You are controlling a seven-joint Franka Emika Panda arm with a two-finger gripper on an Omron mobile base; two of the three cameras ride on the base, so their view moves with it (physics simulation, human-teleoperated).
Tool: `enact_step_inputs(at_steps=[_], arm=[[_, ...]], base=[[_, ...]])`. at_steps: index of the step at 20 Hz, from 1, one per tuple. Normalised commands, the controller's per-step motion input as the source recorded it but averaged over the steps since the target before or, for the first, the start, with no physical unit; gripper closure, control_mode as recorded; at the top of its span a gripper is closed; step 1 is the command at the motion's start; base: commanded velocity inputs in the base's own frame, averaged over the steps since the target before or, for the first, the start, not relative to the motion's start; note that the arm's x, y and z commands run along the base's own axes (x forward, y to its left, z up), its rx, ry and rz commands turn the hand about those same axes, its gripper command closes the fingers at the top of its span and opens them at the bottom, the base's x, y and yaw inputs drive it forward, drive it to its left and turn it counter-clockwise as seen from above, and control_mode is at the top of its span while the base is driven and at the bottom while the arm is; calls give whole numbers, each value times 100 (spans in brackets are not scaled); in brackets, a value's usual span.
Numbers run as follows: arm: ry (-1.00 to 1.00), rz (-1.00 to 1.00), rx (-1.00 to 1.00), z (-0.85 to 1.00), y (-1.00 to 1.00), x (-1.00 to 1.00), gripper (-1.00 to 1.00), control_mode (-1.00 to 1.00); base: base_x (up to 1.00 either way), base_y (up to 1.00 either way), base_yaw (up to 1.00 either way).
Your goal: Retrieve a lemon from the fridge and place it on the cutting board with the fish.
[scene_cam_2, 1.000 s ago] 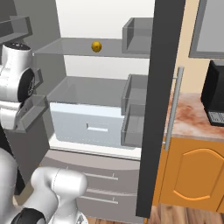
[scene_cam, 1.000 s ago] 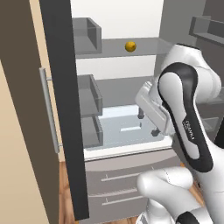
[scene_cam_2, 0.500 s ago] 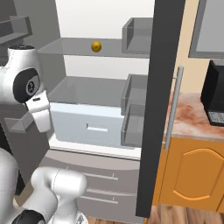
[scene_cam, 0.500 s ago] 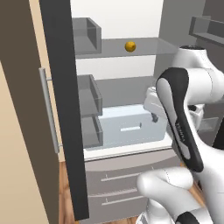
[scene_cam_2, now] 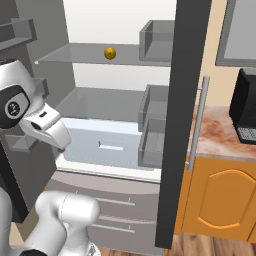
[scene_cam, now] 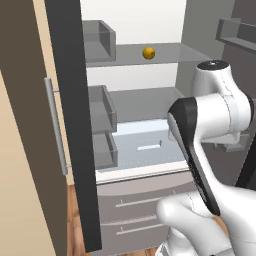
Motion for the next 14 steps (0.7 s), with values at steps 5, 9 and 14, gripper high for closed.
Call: enact_step_inputs(at_steps=[5, 9, 14], arm=[[-6, 10, 8, 0, 0, 0, -100, -100], [-3, 38, 0, -10, -2, 0, -100, -100], [0, 36, -2, -7, -4, 0, -100, -100]], base=[[0, 0, 0], [0, 0, 0], [0, 0, 0]])
